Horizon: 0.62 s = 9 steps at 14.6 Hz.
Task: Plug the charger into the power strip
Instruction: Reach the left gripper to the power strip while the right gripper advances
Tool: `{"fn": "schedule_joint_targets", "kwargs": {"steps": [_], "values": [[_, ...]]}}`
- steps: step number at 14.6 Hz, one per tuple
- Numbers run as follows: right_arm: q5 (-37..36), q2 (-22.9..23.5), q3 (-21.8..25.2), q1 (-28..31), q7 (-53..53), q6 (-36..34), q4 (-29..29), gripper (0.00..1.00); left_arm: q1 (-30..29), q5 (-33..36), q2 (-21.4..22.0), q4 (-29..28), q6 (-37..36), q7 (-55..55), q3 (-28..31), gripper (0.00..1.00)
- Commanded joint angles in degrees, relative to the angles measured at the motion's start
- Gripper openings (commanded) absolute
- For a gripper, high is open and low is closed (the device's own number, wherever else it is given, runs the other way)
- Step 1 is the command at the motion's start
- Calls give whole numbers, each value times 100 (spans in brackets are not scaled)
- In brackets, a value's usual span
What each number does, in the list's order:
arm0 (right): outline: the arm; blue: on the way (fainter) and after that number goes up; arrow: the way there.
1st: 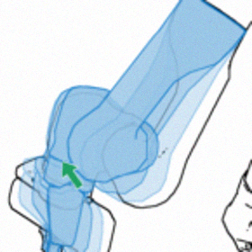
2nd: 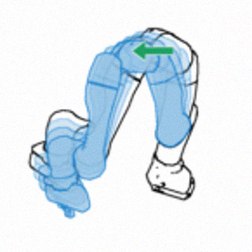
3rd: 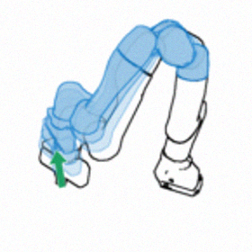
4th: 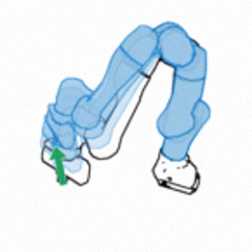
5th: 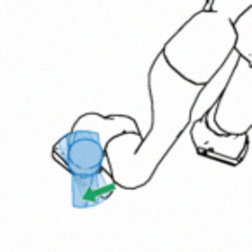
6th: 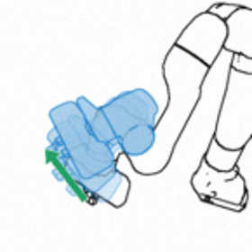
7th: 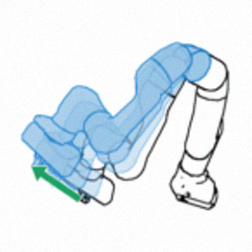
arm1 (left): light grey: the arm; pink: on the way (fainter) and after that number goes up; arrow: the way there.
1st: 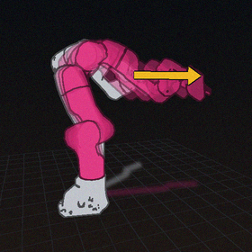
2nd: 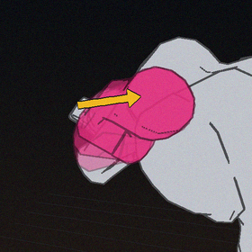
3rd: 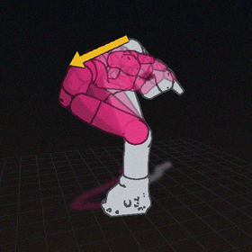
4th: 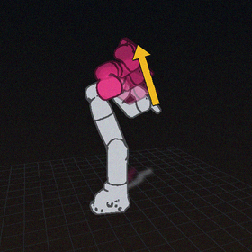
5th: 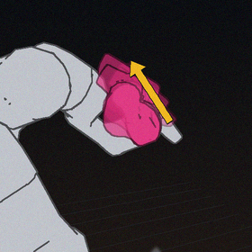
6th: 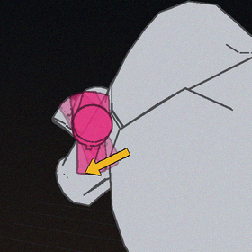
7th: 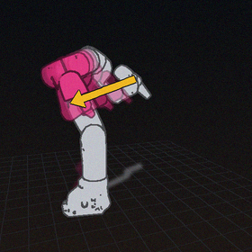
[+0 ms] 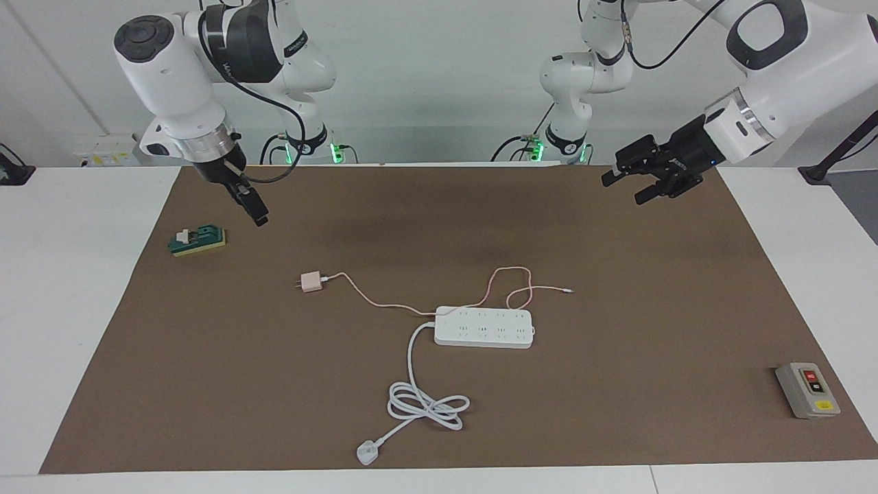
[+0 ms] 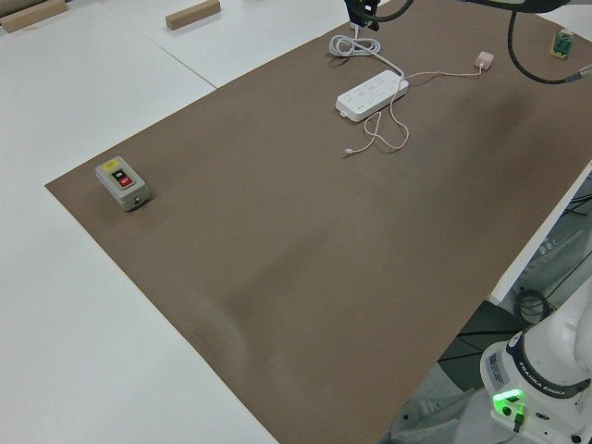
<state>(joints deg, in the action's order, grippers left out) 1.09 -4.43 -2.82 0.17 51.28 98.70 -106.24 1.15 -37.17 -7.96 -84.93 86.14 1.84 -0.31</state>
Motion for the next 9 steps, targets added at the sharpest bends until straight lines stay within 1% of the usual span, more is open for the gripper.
{"fn": "schedule_joint_targets", "kwargs": {"steps": [1, 3, 4, 6, 7, 9], "values": [[93, -216, -34, -17, 232, 158, -265, 100, 0, -771, -354, 100, 297, 70, 22, 100], [93, -190, -34, -140, 565, 167, -257, 100, 78, -1343, -381, -259, 841, 342, 22, 100], [93, -103, -34, -184, 776, 211, -256, 100, 87, -1650, -416, -409, 1061, 578, 22, 100], [355, 239, -26, -167, 884, 490, -256, 100, 87, -2266, -565, -568, 1116, 975, 48, 100], [418, 328, -26, -167, 962, 614, -265, 100, 87, -2504, -575, -734, 1142, 1072, 40, 100], [419, 434, -34, -167, 1593, 747, -291, 100, 105, -3206, -575, -1068, 1221, 1606, 22, 100]]}}
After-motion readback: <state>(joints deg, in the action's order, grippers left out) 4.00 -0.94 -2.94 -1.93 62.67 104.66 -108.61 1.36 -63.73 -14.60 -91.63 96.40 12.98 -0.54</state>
